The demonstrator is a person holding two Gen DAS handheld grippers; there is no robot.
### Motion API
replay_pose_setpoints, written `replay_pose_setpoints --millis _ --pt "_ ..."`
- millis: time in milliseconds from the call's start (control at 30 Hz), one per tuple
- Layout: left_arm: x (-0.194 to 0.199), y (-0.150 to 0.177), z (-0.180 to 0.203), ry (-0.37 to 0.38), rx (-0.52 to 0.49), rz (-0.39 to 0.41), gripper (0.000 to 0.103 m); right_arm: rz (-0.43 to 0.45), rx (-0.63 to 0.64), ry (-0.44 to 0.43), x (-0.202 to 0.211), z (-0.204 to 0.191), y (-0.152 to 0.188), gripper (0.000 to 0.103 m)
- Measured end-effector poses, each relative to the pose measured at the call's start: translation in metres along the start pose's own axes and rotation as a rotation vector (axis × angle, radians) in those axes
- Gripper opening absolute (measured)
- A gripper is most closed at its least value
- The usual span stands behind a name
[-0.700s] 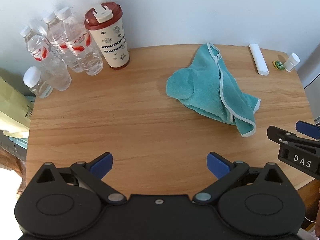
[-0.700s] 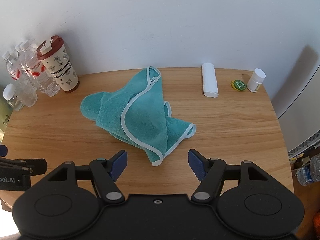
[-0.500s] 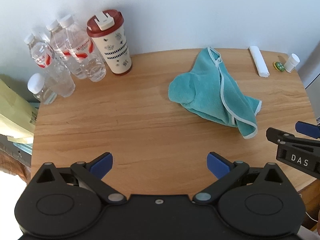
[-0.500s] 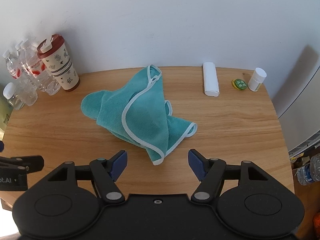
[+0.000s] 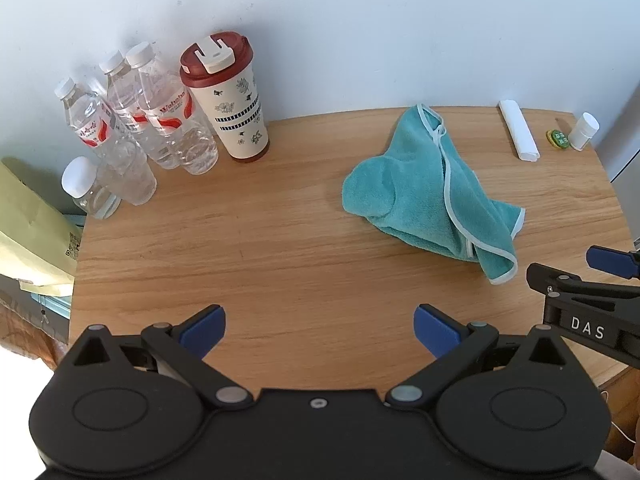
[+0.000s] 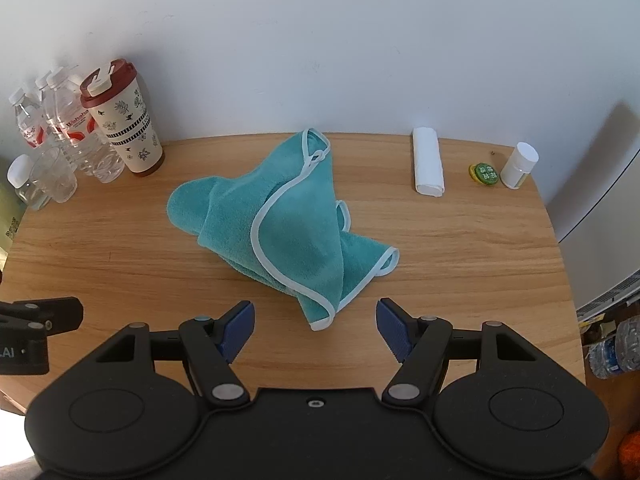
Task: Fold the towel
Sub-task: 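Move both grippers open toward the crumpled teal towel, then grasp a towel edge with the right gripper while the left gripper approaches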
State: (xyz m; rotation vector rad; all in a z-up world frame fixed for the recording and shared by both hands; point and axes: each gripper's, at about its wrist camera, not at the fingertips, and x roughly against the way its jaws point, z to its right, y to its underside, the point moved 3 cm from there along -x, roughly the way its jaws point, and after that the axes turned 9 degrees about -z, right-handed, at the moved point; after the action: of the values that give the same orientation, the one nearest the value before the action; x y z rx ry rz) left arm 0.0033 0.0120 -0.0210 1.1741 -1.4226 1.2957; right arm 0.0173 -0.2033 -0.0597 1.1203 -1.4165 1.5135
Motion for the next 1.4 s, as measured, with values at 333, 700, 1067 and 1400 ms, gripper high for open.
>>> replay_pose_setpoints --millis 333,700,1067,1400 --pt "-0.004 -0.003 0.003 -0.015 0.02 -0.026 0.102 -0.007 -0.01 0.001 -0.002 0.0 -0.001 0.072" --pt "-0.007 -0.009 0.003 -0.004 0.022 -0.038 0.102 -0.02 -0.018 -0.006 -0.007 0.008 -0.005 0.072" --pt "-0.034 -0.009 0.003 0.064 0.05 -0.136 0.102 0.05 0.084 -0.043 -0.044 0.008 -0.026 0.072" --pt "-0.058 -0.004 -0.008 0.044 0.126 -0.204 0.102 0.039 0.299 -0.113 -0.084 -0.026 -0.044 0.067"
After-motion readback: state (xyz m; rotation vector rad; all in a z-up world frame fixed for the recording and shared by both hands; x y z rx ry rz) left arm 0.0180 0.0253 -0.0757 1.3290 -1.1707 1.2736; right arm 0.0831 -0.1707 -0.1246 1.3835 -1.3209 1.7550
